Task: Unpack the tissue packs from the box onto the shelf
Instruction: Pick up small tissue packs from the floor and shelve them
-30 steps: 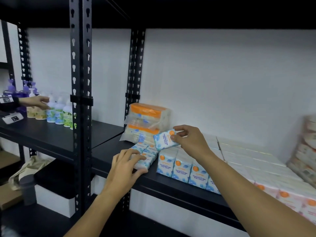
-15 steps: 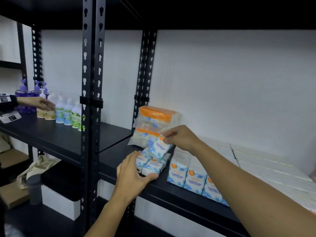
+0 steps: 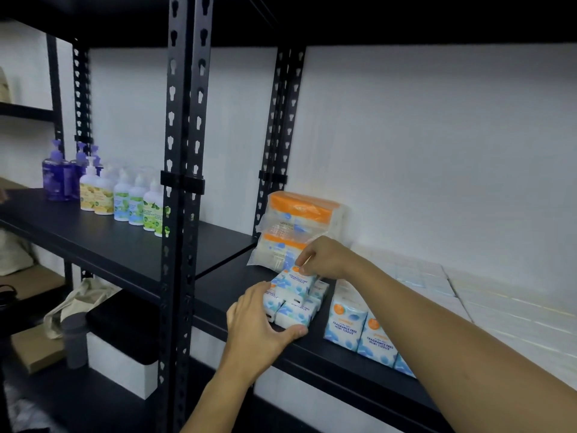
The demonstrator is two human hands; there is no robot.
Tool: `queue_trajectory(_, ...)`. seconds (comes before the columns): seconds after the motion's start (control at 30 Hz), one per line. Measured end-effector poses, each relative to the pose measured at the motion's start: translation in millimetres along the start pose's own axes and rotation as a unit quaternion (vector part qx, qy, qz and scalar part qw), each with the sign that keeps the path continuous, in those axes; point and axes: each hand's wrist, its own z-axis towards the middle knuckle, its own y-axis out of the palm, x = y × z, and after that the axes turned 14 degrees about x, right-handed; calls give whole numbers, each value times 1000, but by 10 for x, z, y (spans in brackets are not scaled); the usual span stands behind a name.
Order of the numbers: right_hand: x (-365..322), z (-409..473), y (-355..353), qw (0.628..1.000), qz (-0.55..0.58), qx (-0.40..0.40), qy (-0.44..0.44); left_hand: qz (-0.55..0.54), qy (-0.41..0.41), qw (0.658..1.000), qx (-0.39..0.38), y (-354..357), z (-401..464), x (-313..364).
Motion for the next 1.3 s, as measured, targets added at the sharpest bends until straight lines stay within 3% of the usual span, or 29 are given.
queue_trajectory(0.2, 0, -77, -49, 999, -16, 30, -40, 1, -2, 1000, -8, -24, -3, 23)
queue_trajectory(0.4, -149, -299, -192, 991, -84, -70, -74, 2, -3, 1000, -11, -27, -4, 27)
queue_trajectory(0.53, -195, -335, -80, 981, -144, -93, -89, 6, -6, 1000, -12, -34, -4, 30)
queue_trajectory(1.3, -108, -546, -201, 994, -83, -25, -71, -13, -35, 997, -66, -210, 32, 200)
